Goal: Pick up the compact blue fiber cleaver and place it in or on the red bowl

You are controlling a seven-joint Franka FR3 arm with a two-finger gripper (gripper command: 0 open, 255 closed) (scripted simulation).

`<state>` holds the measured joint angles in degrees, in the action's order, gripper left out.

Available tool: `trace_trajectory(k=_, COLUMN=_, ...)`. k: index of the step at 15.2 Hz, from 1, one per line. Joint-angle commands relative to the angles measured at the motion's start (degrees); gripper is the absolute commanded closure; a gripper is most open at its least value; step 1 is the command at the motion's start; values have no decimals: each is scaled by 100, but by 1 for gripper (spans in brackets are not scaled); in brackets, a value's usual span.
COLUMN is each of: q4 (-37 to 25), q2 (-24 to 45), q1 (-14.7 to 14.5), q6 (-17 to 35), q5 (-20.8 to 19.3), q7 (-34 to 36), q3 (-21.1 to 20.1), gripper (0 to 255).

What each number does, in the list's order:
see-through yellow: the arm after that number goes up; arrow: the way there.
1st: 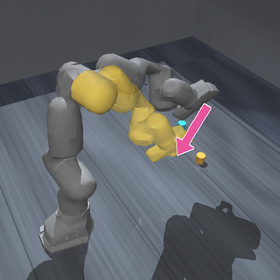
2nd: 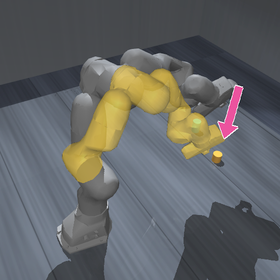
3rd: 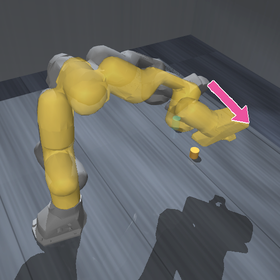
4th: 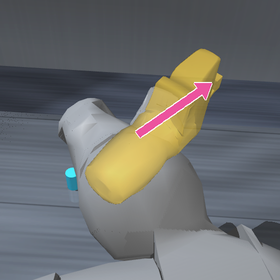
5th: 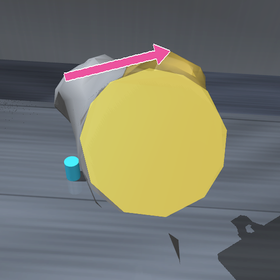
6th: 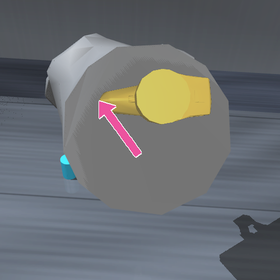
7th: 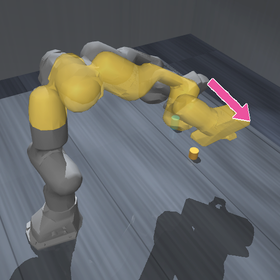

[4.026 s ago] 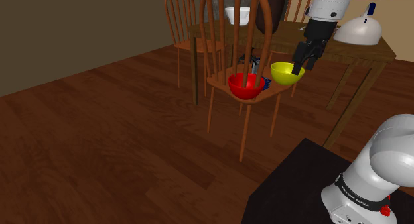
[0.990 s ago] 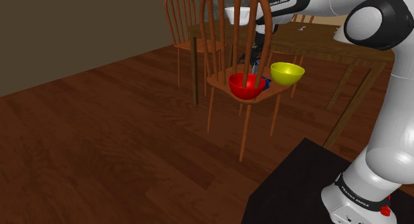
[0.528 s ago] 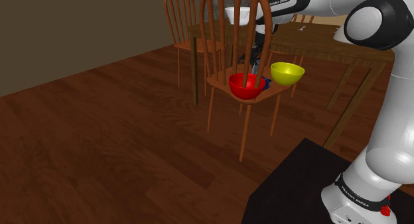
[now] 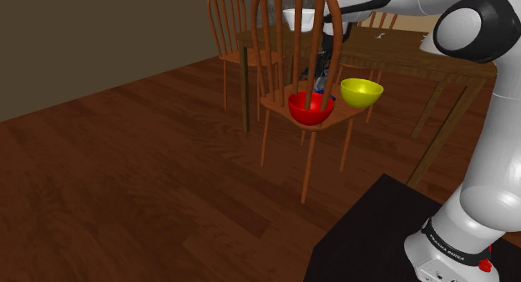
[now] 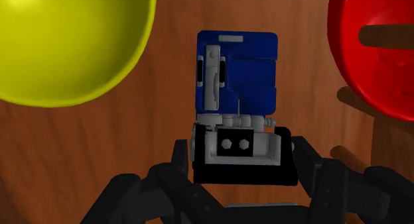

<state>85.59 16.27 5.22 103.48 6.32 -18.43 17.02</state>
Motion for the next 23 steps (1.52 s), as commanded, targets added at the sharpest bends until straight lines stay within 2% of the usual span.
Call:
trace_trajectory(k=1, q4=-173, q2=12, q1=4, q6=-158, q5=0, q7=14, q3=0, gripper=255)
trace_trajectory(k=14, q4=-1497, q2=232, q1=112, q6=-1269, q5=58, q7=32, q3=17, gripper=255)
trace_trajectory(k=23, q4=-2880, q2=670, q1=293, q6=-2222, q5=196, q7=34, q3=20, gripper=255)
